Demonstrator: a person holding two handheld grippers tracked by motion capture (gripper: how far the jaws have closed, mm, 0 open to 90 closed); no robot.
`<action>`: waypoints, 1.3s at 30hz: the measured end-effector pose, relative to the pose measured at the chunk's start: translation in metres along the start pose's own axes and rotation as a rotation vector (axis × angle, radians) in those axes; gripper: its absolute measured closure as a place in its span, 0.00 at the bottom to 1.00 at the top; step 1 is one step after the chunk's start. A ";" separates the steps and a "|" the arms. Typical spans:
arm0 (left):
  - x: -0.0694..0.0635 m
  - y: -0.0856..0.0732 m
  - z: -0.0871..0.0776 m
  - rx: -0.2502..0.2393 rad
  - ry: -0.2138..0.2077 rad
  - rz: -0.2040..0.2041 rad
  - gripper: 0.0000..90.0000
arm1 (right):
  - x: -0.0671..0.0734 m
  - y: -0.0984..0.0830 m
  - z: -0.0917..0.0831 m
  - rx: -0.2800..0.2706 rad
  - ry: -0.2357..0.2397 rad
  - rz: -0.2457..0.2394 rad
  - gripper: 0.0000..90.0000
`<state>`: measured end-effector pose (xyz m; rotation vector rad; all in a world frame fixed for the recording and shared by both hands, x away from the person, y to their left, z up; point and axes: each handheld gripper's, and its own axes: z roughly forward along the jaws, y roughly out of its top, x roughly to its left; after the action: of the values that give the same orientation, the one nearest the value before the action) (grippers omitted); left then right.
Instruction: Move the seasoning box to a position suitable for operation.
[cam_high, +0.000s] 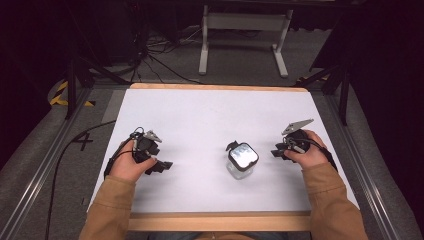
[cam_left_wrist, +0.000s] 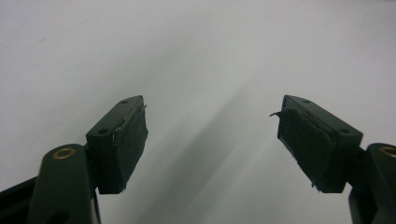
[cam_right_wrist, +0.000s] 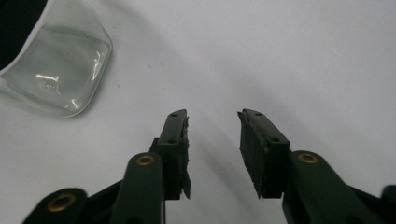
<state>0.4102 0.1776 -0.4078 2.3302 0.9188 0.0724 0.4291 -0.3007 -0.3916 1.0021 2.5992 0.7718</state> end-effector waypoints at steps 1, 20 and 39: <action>0.000 0.000 0.000 0.000 0.000 0.000 0.27 | 0.000 0.000 0.000 0.000 0.000 0.000 0.74; -0.016 0.011 -0.012 -0.056 -0.001 0.055 0.29 | 0.018 0.007 0.005 -0.224 0.236 -0.119 1.00; -0.029 0.017 -0.004 -0.018 -0.039 0.099 0.29 | 0.026 0.007 0.024 -0.259 0.314 -0.120 1.00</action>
<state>0.3972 0.1519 -0.3906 2.3519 0.7801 0.0758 0.4240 -0.2692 -0.4088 0.6904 2.6847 1.2833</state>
